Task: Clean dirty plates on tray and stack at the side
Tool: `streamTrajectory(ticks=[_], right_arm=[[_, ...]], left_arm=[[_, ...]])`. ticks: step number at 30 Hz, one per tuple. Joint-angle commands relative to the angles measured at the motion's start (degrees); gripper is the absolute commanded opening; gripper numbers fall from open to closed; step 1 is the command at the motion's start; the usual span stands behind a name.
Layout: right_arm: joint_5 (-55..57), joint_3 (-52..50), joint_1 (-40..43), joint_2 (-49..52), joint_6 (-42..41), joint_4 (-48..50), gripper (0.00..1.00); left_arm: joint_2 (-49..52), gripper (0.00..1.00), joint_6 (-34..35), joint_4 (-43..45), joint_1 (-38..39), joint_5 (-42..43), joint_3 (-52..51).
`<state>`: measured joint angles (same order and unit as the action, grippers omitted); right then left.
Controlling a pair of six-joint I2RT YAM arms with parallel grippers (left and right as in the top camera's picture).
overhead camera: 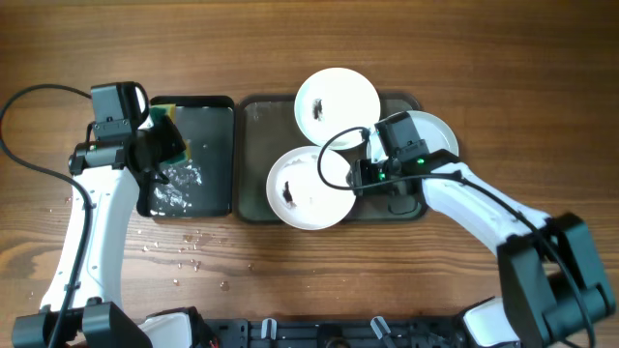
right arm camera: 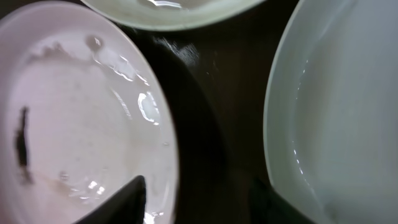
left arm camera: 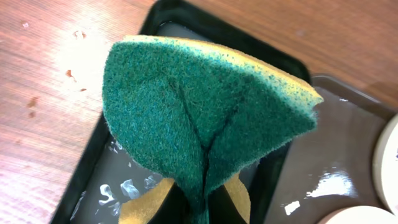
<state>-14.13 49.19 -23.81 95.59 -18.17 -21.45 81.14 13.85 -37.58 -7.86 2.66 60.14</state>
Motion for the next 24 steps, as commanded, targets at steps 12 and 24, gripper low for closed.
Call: streamTrajectory(ticks=[12, 24], right_arm=[[-0.68, -0.39, -0.17, 4.26, 1.6, 2.58, 0.15], [1.07, 4.07, -0.13, 2.43, 1.14, -0.09, 0.04]], left_arm=[[-0.35, 0.04, -0.15, 0.59, 0.24, 3.98, -0.04], [-0.35, 0.04, -1.55, 0.31, 0.24, 3.91, -0.09]])
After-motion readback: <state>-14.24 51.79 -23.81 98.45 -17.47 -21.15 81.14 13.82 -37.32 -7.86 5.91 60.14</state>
